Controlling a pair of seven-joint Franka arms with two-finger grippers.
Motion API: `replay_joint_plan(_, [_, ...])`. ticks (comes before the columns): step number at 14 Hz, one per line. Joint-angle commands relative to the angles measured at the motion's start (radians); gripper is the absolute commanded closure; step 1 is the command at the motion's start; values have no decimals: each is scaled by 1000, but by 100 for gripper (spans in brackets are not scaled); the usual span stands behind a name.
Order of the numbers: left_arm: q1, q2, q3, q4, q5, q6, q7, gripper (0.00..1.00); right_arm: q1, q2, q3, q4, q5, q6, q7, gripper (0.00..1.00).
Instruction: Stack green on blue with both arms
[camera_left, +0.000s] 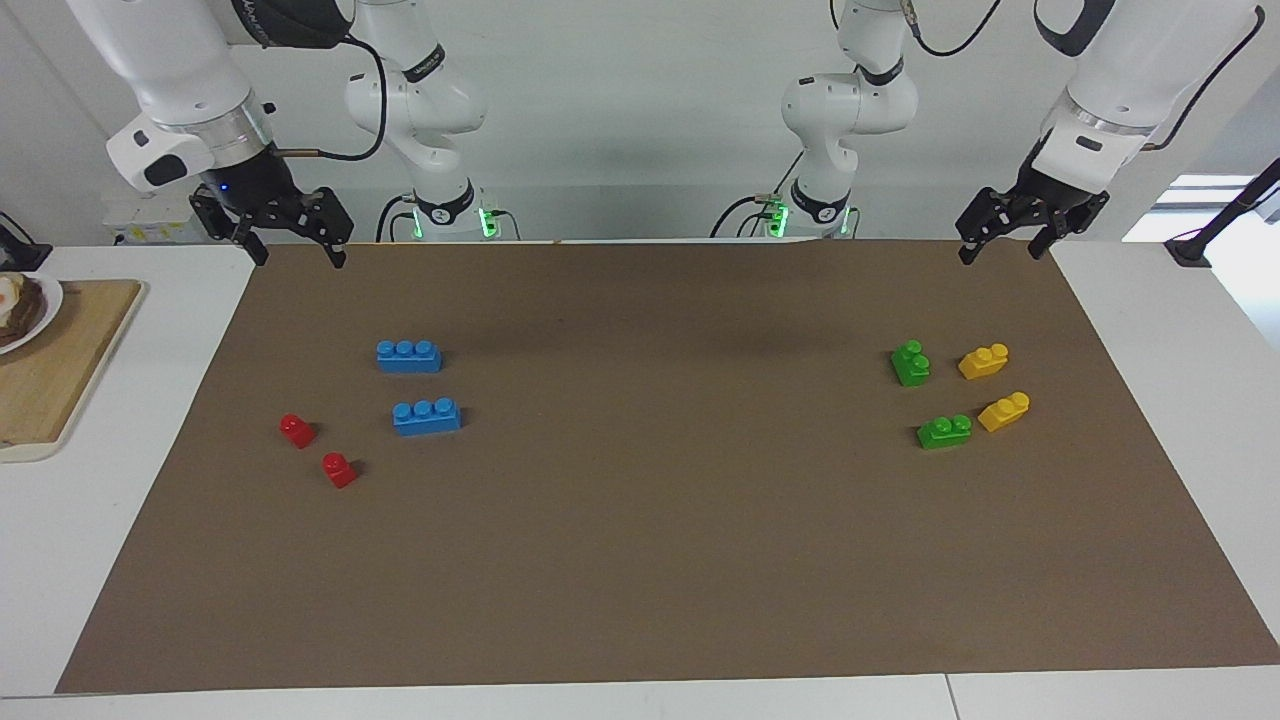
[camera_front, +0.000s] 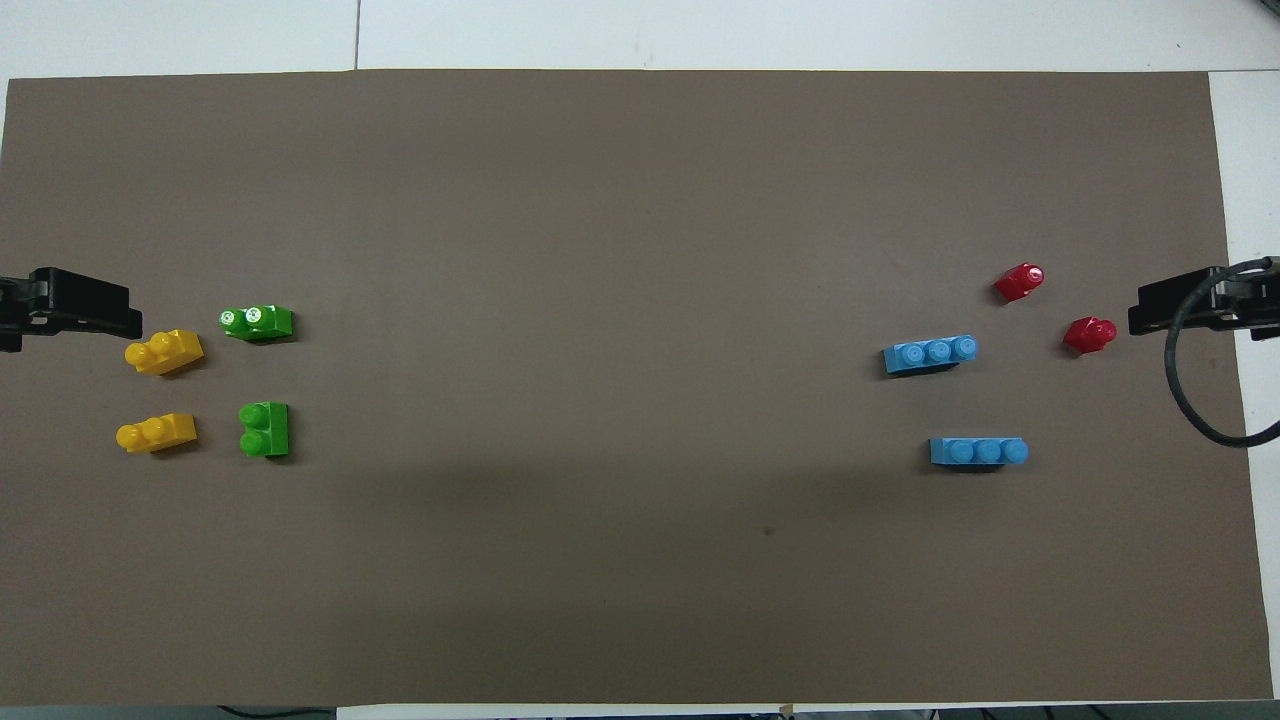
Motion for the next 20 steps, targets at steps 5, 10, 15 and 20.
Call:
replay_joint_plan(5, [-7,1,2,10,5,6,-11,0,-13,-21,4,-24,11,-1,15,0])
replay_joint_plan(10, [-7,-6,2,-5,6,15,-11,0,-12,-33,6,-38,11,-18,-2,0])
replay_joint_plan(15, [7,-34,13,-69,3,81,-17,0,-14,-32,1,-42,13,29,80,2])
replay_joint_plan(20, [42,-150,12,-299,3,151,-13,0,-11,-35,1,-79,13,37,531,6])
